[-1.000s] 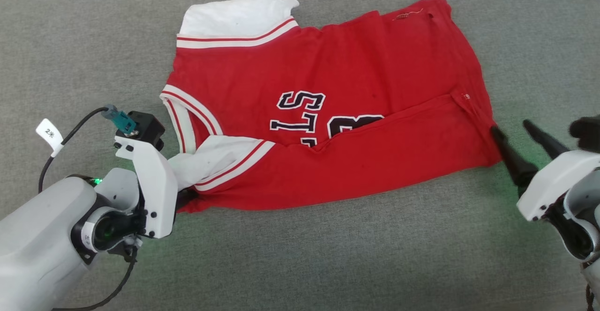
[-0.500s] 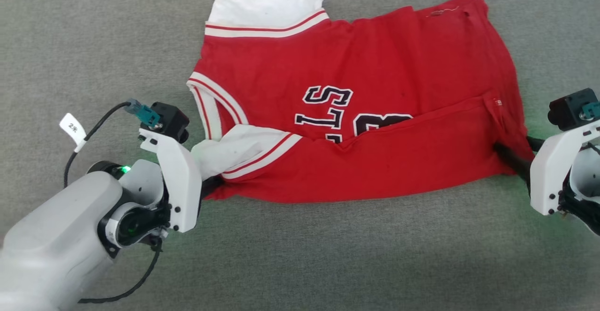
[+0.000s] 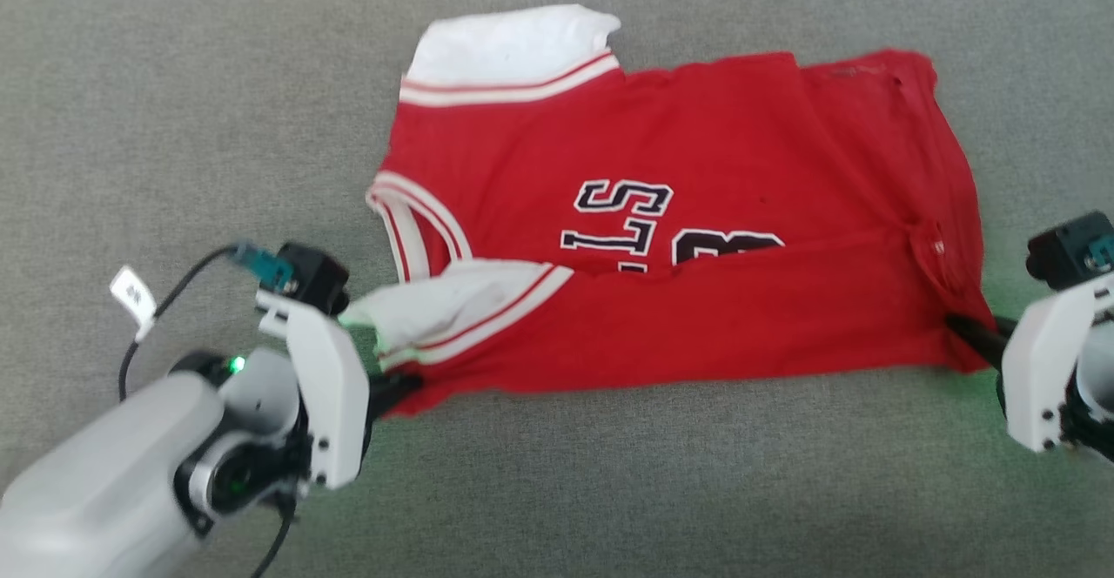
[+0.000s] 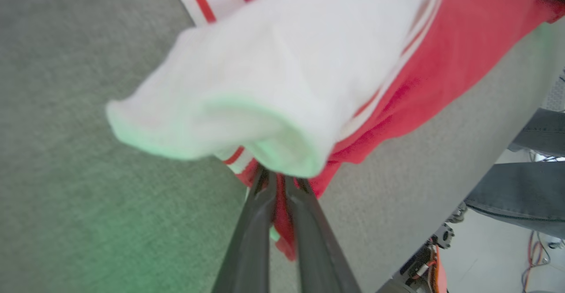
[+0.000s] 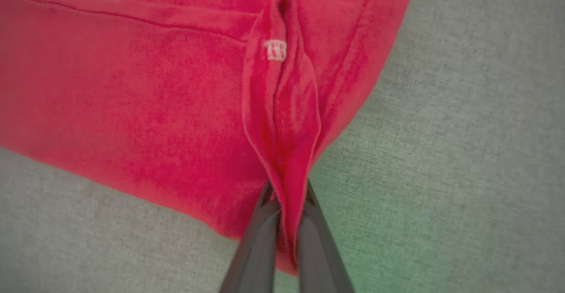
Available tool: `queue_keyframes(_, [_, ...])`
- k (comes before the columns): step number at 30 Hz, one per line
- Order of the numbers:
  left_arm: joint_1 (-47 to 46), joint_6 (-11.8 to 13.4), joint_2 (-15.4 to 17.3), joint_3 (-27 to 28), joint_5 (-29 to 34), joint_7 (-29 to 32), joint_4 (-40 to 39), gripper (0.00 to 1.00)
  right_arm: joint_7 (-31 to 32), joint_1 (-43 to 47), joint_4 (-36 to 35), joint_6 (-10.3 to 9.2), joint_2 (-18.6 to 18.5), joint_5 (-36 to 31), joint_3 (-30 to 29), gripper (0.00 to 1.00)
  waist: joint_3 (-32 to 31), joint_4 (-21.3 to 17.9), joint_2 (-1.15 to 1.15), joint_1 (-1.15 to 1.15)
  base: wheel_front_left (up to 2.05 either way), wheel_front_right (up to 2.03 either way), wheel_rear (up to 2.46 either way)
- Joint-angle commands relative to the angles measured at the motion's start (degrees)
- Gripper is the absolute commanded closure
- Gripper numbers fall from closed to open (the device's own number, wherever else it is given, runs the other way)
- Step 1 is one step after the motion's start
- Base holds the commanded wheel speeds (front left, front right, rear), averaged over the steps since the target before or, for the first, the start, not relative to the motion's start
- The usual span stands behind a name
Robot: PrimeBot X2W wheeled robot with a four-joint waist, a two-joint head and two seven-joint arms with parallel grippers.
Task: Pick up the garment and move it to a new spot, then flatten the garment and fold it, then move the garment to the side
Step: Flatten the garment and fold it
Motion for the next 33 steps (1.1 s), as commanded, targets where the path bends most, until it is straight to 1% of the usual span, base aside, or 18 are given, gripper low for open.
queue_keyframes(1, [2.03,0.48,0.9,-0.6,-0.53,0.06,-0.83,1.0,0.54,1.38,-0.75,-0.05,-0.5,0.25,-0.33,1.0,-0.52,0.13,0.0,0.0,0.0,0.0,0.0])
queue_keyframes(5, [4.96,1.65,4.45,-0.08,-2.41,0.12,-7.5,1.0,1.42,5.17,-4.32,-0.05,-2.36,0.97,-1.93,1.0,-1.22,0.24,0.0,0.0,0.0,0.0,0.0])
queue_keyframes(7, [6.52,2.69,6.59,0.23,-3.34,-0.04,-11.1,1.0,2.39,7.46,-6.01,-0.05,-3.39,1.17,-2.61,1.0,-1.32,0.24,0.0,0.0,0.0,0.0,0.0])
queue_keyframes(8, [7.32,3.29,7.67,0.36,-3.7,-0.17,-12.9,1.0,2.87,8.55,-6.81,-0.05,-3.69,1.31,-3.14,1.0,-1.3,0.25,0.0,0.0,0.0,0.0,0.0])
queue_keyframes(9, [8.89,4.78,9.69,0.61,-3.97,-0.56,-16.67,1.0,3.67,10.91,-8.21,-0.05,-4.4,1.57,-4.46,1.0,-1.23,0.29,0.0,0.0,0.0,0.0,0.0])
queue_keyframes(10, [9.65,5.39,10.6,0.64,-3.99,-0.73,-18.22,1.0,4.12,12.1,-9.12,-0.05,-4.67,1.67,-5.04,1.0,-1.15,0.31,0.0,0.0,0.0,0.0,0.0])
queue_keyframes(13, [11.21,7.06,12.13,0.81,-3.94,-1.85,-21.89,1.0,3.94,14.52,-11.14,-0.06,-4.62,1.19,-7.82,1.0,-0.82,0.25,0.0,0.0,0.0,0.0,0.0])
queue_keyframes(17, [12.21,8.48,11.98,1.52,-3.5,-4.23,-23.83,1.0,3.09,16.68,-13.04,-0.05,-3.15,-0.12,-11.02,1.0,-0.73,0.19,0.0,0.0,0.0,0.0,0.0])
queue_keyframes(19, [12.66,8.83,11.84,1.88,-3.29,-5.41,-24.01,0.62,1.57,17.02,-13.55,-0.05,-2.05,-1.63,-13.05,0.55,-0.79,0.08,0.0,0.0,0.0,0.0,0.0])
queue_keyframes(20, [12.9,8.96,11.91,1.97,-3.4,-5.74,-24.13,0.35,0.65,17.25,-13.71,-0.05,-1.24,-2.45,-14.21,0.1,-0.84,-0.02,0.0,0.0,0.0,0.0,0.0])
queue_keyframes(21, [13.02,8.92,12.13,2.11,-3.57,-6.02,-24.42,0.09,-0.24,17.61,-13.76,-0.05,-0.22,-3.17,-15.58,0.0,-0.92,-0.13,0.0,0.0,0.0,0.0,0.0])
queue_keyframes(22, [13.03,8.95,12.46,2.55,-3.69,-6.77,-24.71,0.0,-1.12,17.94,-14.01,-0.05,0.65,-4.24,-16.62,0.0,-1.0,-0.26,0.0,0.0,0.0,0.0,0.0])
queue_keyframes(25, [13.7,9.36,14.0,4.21,-4.31,-8.9,-25.87,0.0,-3.6,18.43,-15.27,-0.05,3.28,-7.2,-19.75,0.0,-1.1,-0.97,0.0,0.0,0.0,0.0,0.0])
queue_keyframes(26, [13.7,9.36,14.0,4.21,-4.31,-8.9,-25.87,0.0,-3.6,18.43,-15.27,-0.05,3.28,-7.2,-19.75,0.0,-1.1,-0.97,0.0,0.0,0.0,0.0,0.0])
queue_keyframes(30, [13.52,9.93,16.56,7.55,-4.99,-12.56,-27.11,0.0,-8.22,18.65,-16.9,-0.05,7.61,-11.19,-23.67,0.0,-0.89,-2.32,0.0,0.0,0.0,0.0,0.0])
queue_keyframes(31, [12.84,10.17,16.83,8.53,-4.76,-13.67,-26.91,0.0,-9.75,18.44,-17.33,-0.04,8.77,-12.28,-24.45,0.0,-0.77,-2.73,0.0,0.0,0.0,0.0,0.0])
queue_keyframes(33, [11.2,10.63,16.21,10.96,-4.88,-16.37,-25.56,0.0,-12.68,17.82,-17.86,-0.04,11.02,-13.92,-25.47,0.0,-0.42,-3.69,0.0,0.0,0.0,0.0,0.0])
